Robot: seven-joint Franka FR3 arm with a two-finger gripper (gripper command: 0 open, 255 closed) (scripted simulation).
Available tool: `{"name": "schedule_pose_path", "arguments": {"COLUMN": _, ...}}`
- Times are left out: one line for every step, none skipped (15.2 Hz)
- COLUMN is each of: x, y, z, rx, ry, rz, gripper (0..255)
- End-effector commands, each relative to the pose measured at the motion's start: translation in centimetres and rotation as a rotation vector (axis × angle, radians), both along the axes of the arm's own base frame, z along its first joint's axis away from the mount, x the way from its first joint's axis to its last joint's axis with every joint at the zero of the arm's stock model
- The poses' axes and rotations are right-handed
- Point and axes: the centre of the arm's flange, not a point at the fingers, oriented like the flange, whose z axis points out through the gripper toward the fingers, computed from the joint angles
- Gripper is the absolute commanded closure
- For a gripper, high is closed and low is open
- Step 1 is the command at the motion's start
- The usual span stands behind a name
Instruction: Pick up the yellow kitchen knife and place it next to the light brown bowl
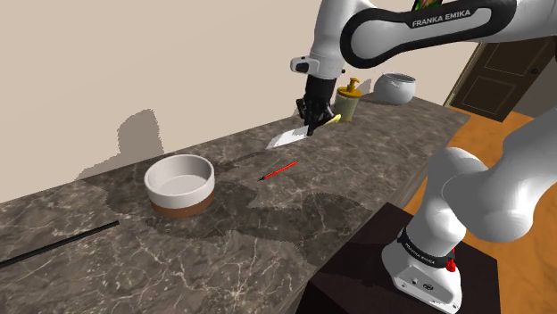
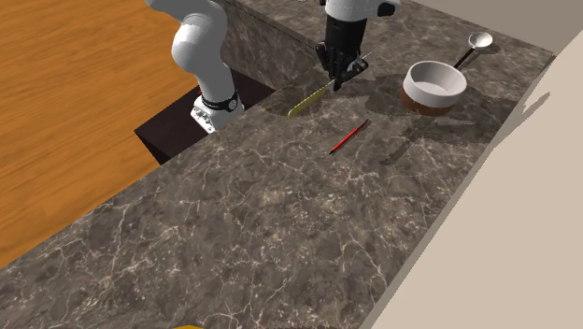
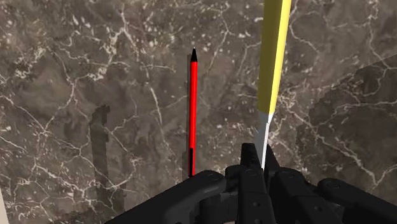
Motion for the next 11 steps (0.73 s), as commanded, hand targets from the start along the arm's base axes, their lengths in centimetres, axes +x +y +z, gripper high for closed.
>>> {"name": "schedule_pose_path", "arguments": {"x": -0.5, "y": 2.6, "z": -0.1, "rx": 0.0, "ry": 0.0, "rz": -0.002, "gripper": 255}}
{"name": "schedule_pose_path", "arguments": {"x": -0.6, "y": 4.0, "z": -0.1, "rx": 0.0, "ry": 0.0, "rz": -0.002, "gripper": 255}}
{"name": "schedule_pose_path", "arguments": {"x": -0.7, "y": 5.3, "z": -0.1, "rx": 0.0, "ry": 0.0, "rz": -0.002, "gripper": 255}}
{"name": "schedule_pose_path", "arguments": {"x": -0.9, "y": 6.6, "z": -0.1, "rx": 0.0, "ry": 0.0, "rz": -0.002, "gripper": 255}}
{"name": "schedule_pose_path", "arguments": {"x": -1.0, "y": 7.9, "z": -0.1, "rx": 0.0, "ry": 0.0, "rz": -0.002, "gripper": 255}}
{"name": "schedule_pose_path", "arguments": {"x": -1.1, "y": 9.2, "z": -0.1, "rx": 0.0, "ry": 0.0, "rz": -0.002, "gripper": 255}}
{"name": "schedule_pose_path", "arguments": {"x": -1.2, "y": 10.5, "z": -0.1, "rx": 0.0, "ry": 0.0, "rz": -0.002, "gripper": 255}}
{"name": "schedule_pose_path", "arguments": {"x": -1.3, "y": 11.8, "z": -0.1, "rx": 0.0, "ry": 0.0, "rz": -0.002, "gripper": 255}}
{"name": "schedule_pose_path", "arguments": {"x": -1.4, "y": 13.2, "z": -0.1, "rx": 0.0, "ry": 0.0, "rz": -0.002, "gripper": 255}}
{"name": "schedule_pose_path", "arguments": {"x": -1.6, "y": 14.5, "z": -0.1, "rx": 0.0, "ry": 0.0, "rz": -0.002, "gripper": 255}}
{"name": "schedule_pose_path", "arguments": {"x": -1.7, "y": 15.8, "z": -0.1, "rx": 0.0, "ry": 0.0, "rz": -0.002, "gripper": 255}}
